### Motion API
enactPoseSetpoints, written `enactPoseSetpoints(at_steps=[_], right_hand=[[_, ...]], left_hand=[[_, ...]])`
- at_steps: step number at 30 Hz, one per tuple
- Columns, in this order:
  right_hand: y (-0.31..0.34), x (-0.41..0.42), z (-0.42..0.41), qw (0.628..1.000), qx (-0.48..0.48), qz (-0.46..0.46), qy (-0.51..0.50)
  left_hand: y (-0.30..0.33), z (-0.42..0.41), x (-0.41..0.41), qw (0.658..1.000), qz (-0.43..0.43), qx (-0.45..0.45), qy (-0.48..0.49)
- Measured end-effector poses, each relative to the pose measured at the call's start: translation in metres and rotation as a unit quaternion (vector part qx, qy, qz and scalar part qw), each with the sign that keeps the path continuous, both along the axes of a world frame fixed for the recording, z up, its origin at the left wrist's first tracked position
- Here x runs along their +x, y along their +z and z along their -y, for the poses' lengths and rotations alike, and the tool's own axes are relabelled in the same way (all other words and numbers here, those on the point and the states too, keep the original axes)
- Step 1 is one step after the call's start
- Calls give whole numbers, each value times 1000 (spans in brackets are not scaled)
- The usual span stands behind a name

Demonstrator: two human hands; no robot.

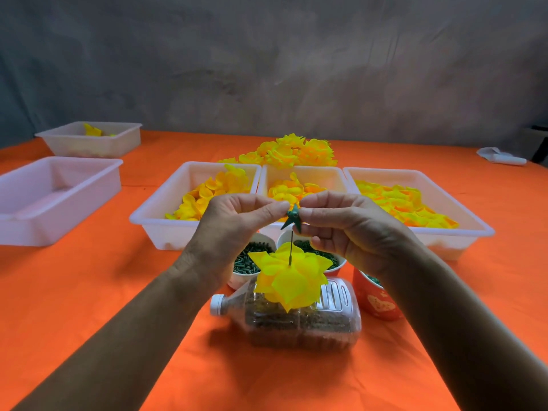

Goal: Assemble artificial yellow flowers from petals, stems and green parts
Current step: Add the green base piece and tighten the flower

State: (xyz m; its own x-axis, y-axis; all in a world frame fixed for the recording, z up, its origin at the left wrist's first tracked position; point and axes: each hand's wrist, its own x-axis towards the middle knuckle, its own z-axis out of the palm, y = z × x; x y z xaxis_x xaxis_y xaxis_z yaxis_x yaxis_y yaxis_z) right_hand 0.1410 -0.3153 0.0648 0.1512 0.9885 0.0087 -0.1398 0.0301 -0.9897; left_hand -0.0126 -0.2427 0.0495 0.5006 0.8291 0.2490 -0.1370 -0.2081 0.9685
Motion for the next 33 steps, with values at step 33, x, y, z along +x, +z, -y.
enactPoseSetpoints(at_steps=[33], right_hand=[[-13,1,-3,994,-101,40,0]], left_hand=[[-29,-22,7,977,-60,-181,-98]])
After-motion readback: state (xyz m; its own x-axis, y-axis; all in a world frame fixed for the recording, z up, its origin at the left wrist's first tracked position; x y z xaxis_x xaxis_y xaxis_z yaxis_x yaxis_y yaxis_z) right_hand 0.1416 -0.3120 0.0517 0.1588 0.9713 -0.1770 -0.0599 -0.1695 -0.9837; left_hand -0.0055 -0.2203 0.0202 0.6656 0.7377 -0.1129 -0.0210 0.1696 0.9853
